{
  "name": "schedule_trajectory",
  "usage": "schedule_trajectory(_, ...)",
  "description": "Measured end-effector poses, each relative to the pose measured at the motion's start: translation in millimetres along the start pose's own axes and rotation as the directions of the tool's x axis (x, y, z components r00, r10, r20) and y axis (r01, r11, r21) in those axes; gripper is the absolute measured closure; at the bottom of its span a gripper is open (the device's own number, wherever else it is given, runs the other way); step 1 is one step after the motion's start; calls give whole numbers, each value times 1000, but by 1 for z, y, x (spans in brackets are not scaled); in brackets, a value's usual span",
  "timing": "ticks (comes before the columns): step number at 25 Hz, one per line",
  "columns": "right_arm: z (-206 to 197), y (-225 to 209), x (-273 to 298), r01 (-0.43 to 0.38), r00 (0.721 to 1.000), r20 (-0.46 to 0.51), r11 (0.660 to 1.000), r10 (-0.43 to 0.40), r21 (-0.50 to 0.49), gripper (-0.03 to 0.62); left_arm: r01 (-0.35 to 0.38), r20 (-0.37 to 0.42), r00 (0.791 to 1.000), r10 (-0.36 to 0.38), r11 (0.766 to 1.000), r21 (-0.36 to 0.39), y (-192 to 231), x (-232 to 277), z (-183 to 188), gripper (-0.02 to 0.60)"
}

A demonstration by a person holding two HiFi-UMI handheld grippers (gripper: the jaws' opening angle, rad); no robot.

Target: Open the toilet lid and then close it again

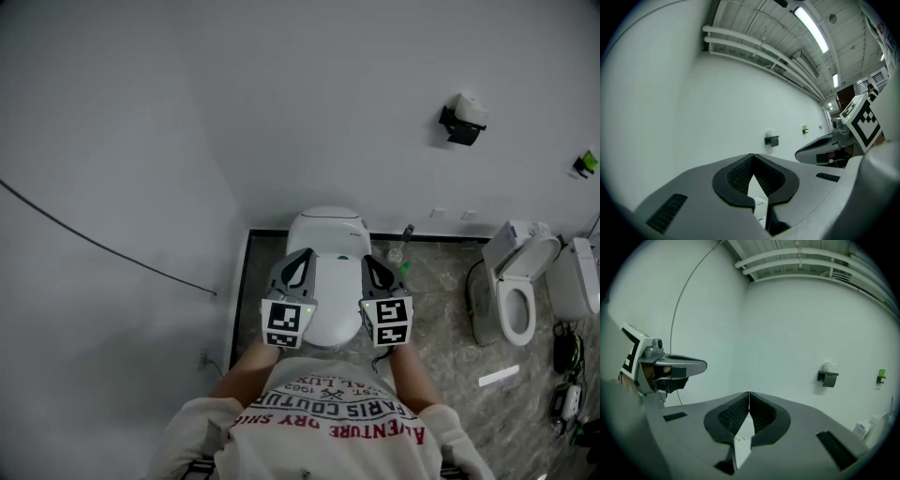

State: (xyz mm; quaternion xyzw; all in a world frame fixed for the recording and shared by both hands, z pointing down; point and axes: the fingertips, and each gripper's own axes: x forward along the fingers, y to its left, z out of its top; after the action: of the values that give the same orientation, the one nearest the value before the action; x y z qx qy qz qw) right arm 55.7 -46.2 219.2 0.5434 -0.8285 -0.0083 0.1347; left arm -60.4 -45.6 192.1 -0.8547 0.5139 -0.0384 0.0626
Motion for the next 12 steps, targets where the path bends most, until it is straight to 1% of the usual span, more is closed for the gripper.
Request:
schedule_trajectory(3, 3, 0, 0, 0, 1000, 12, 998, -1, 65, 579, -8, -1, 1000, 8, 1000, -25, 6, -3, 2, 574)
schedule_trajectory(5, 3, 2, 1, 5, 1000, 15, 996, -6, 84, 579, -13, -8, 1000, 13, 999, -35, 10, -4, -1, 574)
schedule_trajectory(12, 2, 11, 2, 14, 1000, 7, 997, -14, 80, 579, -11, -34, 999, 10, 999, -35, 12, -3, -10, 574)
